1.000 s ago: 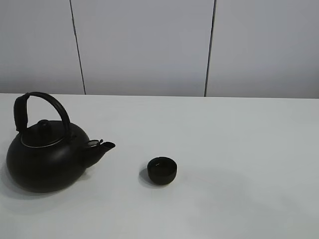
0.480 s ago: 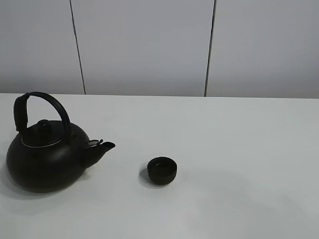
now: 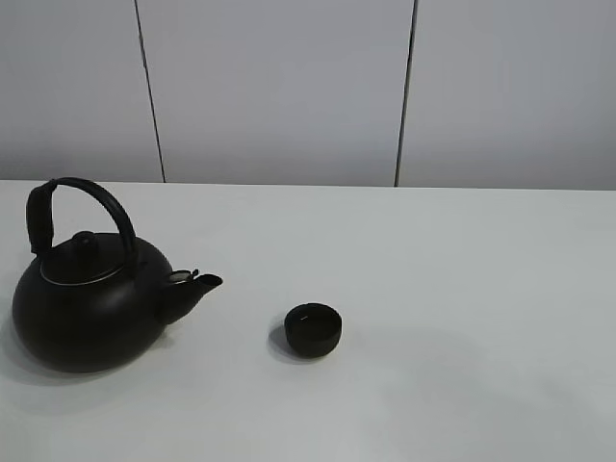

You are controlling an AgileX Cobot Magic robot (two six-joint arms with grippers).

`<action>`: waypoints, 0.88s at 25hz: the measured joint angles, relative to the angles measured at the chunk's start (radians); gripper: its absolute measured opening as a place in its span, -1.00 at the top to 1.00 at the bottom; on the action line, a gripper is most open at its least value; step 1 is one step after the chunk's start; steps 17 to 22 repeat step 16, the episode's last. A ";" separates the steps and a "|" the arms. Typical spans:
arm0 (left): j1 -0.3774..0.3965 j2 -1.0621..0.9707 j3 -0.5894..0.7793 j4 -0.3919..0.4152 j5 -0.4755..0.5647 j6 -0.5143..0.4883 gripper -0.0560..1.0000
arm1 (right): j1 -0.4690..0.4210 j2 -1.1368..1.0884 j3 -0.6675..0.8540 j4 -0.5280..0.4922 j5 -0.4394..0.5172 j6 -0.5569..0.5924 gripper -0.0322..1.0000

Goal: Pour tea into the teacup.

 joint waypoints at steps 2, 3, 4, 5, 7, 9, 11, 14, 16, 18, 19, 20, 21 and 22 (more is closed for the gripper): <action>0.000 0.000 0.018 0.002 0.000 0.000 0.31 | 0.000 0.000 0.000 0.000 0.000 0.000 -0.16; 0.000 0.000 0.020 0.002 0.000 0.000 0.31 | 0.000 0.000 0.000 0.000 0.000 0.000 -0.16; 0.000 0.000 0.021 0.004 0.000 -0.001 0.31 | 0.000 0.000 0.000 0.000 0.000 0.000 -0.16; 0.000 0.000 0.021 0.009 0.000 -0.006 0.31 | 0.000 0.000 0.000 0.000 0.000 0.000 -0.16; 0.000 0.000 0.026 0.027 0.000 -0.024 0.31 | 0.000 0.000 0.000 0.000 0.000 0.000 -0.16; 0.000 0.000 0.030 0.055 0.000 -0.054 0.31 | 0.000 0.000 0.000 0.000 0.000 0.000 -0.16; 0.000 0.000 0.030 0.070 0.000 -0.074 0.31 | 0.000 0.000 0.000 0.000 0.000 0.000 -0.16; 0.000 0.000 0.030 0.077 0.000 -0.090 0.31 | 0.000 0.000 0.000 0.000 0.000 0.000 -0.16; 0.000 0.000 0.030 0.077 0.000 -0.090 0.31 | 0.000 0.000 0.000 0.000 0.000 0.000 -0.16; 0.000 0.000 0.030 0.077 0.000 -0.090 0.31 | 0.000 0.000 0.000 0.000 0.000 0.000 -0.16; 0.000 0.000 0.030 0.077 0.000 -0.090 0.31 | 0.000 0.000 0.000 0.000 0.000 0.000 -0.16; 0.000 0.000 0.030 0.077 0.000 -0.090 0.31 | 0.000 0.000 0.000 0.000 0.000 0.000 -0.16; 0.000 0.000 0.030 0.077 0.000 -0.090 0.31 | 0.000 0.000 0.000 0.000 0.000 0.000 -0.16; 0.000 0.000 0.030 0.077 0.000 -0.090 0.31 | 0.000 0.000 0.000 0.000 0.000 0.000 -0.16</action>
